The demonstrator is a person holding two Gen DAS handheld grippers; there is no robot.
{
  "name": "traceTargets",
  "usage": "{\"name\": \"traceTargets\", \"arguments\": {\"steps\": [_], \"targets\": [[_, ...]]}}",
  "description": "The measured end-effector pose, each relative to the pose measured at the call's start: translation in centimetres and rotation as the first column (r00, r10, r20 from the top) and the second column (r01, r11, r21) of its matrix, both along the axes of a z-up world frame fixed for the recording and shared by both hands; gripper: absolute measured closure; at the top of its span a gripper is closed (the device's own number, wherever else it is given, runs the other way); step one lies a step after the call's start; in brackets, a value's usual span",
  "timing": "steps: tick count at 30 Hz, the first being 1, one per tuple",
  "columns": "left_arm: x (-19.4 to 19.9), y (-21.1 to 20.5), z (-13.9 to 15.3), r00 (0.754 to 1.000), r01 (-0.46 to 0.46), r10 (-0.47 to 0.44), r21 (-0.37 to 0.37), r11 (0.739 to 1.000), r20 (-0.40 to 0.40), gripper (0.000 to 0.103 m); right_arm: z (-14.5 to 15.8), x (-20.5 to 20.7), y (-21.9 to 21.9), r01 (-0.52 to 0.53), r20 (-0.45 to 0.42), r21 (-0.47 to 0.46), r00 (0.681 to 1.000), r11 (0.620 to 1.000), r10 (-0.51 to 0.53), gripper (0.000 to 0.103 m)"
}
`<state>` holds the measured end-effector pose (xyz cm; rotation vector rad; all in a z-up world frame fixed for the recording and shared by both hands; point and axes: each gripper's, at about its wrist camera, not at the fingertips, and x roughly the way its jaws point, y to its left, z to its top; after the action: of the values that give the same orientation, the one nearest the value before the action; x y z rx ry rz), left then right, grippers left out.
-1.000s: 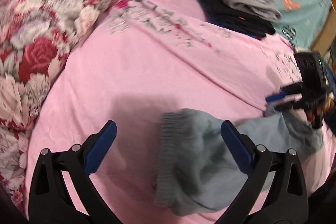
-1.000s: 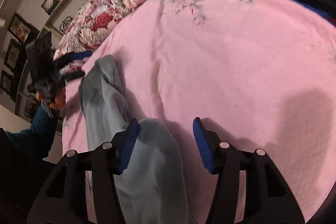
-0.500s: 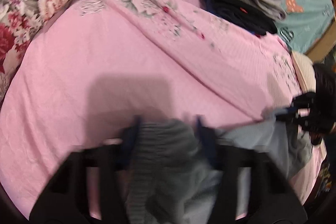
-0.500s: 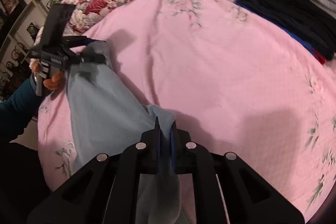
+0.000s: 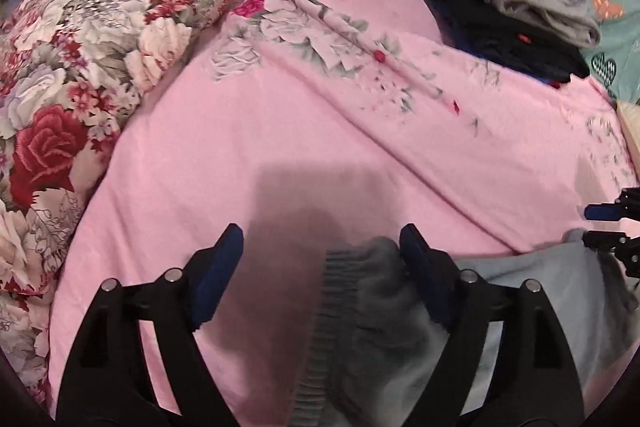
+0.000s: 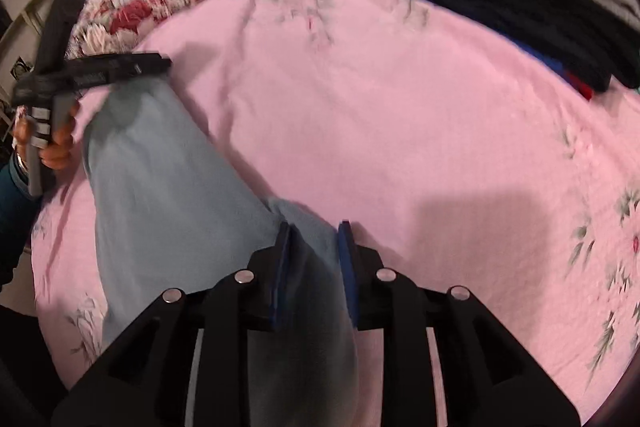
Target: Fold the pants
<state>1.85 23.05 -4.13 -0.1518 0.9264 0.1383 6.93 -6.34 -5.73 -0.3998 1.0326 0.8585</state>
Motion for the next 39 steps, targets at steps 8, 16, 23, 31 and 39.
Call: {"name": "traceTargets", "arguments": {"steps": [8, 16, 23, 31, 39], "targets": [[-6.5, -0.4, 4.1, 0.99, 0.068, -0.063, -0.031, 0.997, 0.122, 0.012, 6.5, -3.4, -10.9, 0.246, -0.015, 0.134, 0.969, 0.96, -0.246, 0.055], [-5.9, -5.0, -3.2, 0.982, 0.168, -0.151, 0.154, 0.974, -0.118, 0.004, 6.9, -11.7, -33.4, 0.725, -0.015, 0.206, 0.674, 0.657, -0.739, 0.054], [-7.9, -3.4, -0.6, 0.99, 0.11, -0.1, 0.1, 0.989, -0.095, 0.006, 3.0, -16.9, -39.9, 0.806, -0.062, 0.18, 0.582, 0.564, -0.811, 0.054], [-8.4, -6.9, 0.6, 0.981, 0.186, -0.176, 0.134, 0.973, -0.085, 0.005, 2.8, -19.3, -36.3, 0.675, -0.034, 0.189, 0.73, 0.713, -0.682, 0.067], [-7.7, -8.2, -1.1, 0.969, 0.229, -0.216, 0.117, 0.966, -0.119, 0.005, 1.1, -18.7, -35.7, 0.678, -0.041, 0.125, 0.733, 0.724, -0.679, 0.095]]}}
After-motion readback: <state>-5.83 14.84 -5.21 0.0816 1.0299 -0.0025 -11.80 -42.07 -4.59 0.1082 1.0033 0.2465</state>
